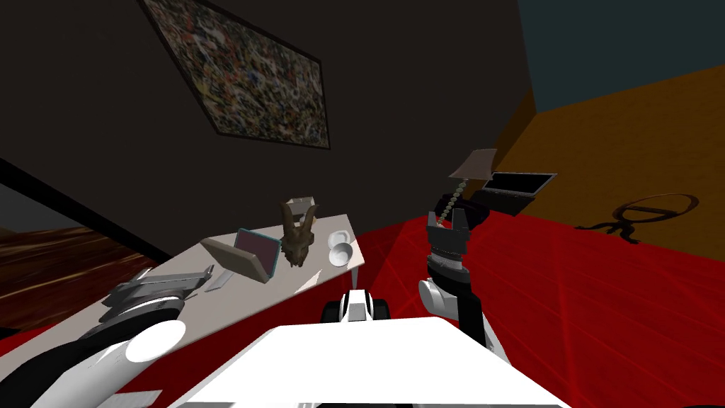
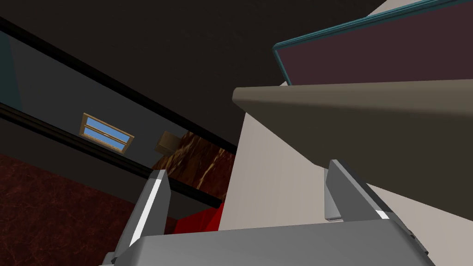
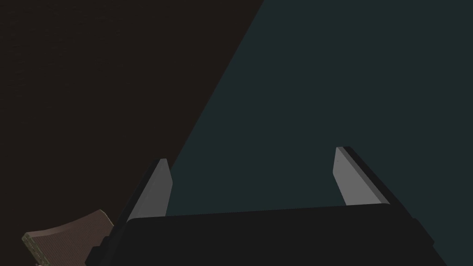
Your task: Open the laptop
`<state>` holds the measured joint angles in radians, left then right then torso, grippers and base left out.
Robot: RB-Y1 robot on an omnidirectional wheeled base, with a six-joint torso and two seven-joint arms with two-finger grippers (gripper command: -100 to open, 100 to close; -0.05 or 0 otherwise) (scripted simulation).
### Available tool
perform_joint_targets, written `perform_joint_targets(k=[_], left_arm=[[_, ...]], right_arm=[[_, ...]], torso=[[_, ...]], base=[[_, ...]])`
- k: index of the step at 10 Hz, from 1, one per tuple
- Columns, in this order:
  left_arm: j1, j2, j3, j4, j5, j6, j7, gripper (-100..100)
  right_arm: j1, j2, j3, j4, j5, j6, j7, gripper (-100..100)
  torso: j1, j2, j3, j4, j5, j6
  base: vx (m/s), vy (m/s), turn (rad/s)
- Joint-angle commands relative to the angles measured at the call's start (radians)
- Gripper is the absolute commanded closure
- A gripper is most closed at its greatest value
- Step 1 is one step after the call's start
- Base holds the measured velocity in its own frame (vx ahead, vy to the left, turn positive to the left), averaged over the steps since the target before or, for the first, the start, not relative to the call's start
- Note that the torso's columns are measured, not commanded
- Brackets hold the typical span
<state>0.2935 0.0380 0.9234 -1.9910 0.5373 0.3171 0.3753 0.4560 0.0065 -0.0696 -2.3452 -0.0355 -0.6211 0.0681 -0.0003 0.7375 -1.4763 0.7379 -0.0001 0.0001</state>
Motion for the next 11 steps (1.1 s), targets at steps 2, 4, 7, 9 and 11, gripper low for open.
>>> perform_joint_targets(k=[2,4,7,9,11], left_arm=[[0.024,0.000,0.041,-0.082,0.017,0.078,0.021,-100],[0.037,0.003,0.062,-0.123,0.028,0.118,0.032,-100],[0.033,0.002,0.056,-0.113,0.025,0.108,0.029,0],[0.033,0.002,0.056,-0.113,0.025,0.108,0.029,0],[0.033,0.002,0.056,-0.113,0.025,0.108,0.029,0]], right_arm=[[0.000,0.000,0.000,0.000,0.000,0.000,0.000,0],[0.000,0.000,0.000,0.000,0.000,0.000,0.000,0],[0.000,0.000,0.000,0.000,0.000,0.000,0.000,0],[0.000,0.000,0.000,0.000,0.000,0.000,0.000,0],[0.000,0.000,0.000,0.000,0.000,0.000,0.000,0]], torso=[[0.000,0.001,0.000,0.000,0.000,0.000],[0.001,0.001,0.001,0.000,0.000,0.000],[0.001,0.001,0.001,0.000,0.000,0.000],[0.000,0.001,0.000,0.000,0.000,0.000],[0.000,0.000,0.000,0.000,0.000,0.000]], base=[[0.039,-0.005,-0.007],[0.032,-0.004,-0.007],[0.004,-0.001,0.000],[0.000,0.000,0.000],[0.000,0.000,0.000]])
